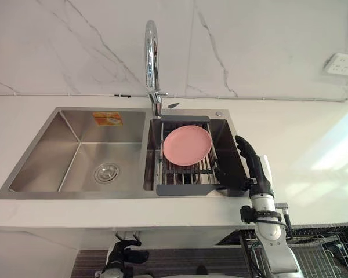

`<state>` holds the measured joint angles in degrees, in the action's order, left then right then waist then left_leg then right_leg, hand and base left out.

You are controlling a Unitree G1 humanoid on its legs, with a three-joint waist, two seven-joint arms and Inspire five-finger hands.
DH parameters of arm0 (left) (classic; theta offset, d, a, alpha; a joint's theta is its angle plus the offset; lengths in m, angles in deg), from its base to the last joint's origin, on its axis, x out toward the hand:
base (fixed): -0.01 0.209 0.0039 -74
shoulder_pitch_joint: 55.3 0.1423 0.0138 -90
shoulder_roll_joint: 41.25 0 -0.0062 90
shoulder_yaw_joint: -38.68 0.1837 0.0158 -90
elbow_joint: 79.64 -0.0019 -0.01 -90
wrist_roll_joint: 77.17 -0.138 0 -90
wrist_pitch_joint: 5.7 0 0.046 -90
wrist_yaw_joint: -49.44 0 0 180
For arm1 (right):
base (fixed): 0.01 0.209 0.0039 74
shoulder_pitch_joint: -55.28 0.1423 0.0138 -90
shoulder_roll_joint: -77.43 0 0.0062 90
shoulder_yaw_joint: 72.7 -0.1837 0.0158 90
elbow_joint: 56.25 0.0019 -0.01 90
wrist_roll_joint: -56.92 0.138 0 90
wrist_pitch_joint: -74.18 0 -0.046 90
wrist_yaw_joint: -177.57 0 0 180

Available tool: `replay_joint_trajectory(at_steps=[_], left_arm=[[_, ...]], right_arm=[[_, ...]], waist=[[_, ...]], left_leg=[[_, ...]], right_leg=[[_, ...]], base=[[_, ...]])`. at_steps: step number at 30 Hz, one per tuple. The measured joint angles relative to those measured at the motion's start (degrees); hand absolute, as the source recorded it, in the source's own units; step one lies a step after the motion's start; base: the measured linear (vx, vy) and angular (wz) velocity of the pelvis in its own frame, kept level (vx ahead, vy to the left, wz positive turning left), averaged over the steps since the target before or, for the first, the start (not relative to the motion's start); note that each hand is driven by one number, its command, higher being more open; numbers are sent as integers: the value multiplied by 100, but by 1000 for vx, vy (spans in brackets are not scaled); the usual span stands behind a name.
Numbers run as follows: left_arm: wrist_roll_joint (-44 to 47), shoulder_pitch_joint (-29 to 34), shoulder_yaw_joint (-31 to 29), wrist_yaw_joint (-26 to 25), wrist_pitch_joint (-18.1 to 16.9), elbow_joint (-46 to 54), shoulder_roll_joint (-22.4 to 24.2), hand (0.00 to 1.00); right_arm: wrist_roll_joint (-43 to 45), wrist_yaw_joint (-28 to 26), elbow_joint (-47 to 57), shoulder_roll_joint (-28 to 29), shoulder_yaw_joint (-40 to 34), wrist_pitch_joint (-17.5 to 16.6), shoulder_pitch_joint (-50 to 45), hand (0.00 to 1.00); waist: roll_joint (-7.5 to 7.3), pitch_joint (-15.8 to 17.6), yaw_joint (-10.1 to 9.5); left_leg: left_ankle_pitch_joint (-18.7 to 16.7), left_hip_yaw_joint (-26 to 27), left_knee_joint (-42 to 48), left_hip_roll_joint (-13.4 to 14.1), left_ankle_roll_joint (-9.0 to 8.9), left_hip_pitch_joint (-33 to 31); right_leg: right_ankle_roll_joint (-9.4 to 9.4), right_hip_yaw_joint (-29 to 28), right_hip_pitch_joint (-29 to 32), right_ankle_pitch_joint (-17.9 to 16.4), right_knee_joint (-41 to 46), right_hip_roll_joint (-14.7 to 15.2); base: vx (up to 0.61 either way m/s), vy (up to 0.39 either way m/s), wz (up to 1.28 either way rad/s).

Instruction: Walk over to the sink, pick up the cup, carry it to the dishwasher, place the cup inside the dishwasher, then close the dishwasher door

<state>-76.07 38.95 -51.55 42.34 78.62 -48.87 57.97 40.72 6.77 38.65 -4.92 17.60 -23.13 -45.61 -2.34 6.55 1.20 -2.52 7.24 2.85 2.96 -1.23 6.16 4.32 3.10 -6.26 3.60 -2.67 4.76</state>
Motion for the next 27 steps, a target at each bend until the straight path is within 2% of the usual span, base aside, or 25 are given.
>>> replay_joint_trajectory(at_steps=[9,19,27], left_arm=[[-1,46,-5,103,-129,34,2,90],[-2,49,-55,242,-140,29,16,90],[-3,49,-50,285,-146,31,18,90]], right_arm=[[-563,-1,333,-143,-31,19,1,90],[-991,-113,328,-1131,-129,16,281,90],[-1098,-318,207,-1583,73,-89,593,90]], waist=[[1,1,-25],[54,24,-31],[76,37,-31]], left_leg=[[64,-60,-261,-16,-70,90],[189,-191,-285,-32,-24,87],[175,-245,-296,-42,-44,155]], right_leg=[[56,42,7,-55,71,35],[42,152,-20,-56,86,27],[36,195,-68,-144,192,37]], base=[[-55,-4,3],[14,-6,5],[-31,-4,3]])
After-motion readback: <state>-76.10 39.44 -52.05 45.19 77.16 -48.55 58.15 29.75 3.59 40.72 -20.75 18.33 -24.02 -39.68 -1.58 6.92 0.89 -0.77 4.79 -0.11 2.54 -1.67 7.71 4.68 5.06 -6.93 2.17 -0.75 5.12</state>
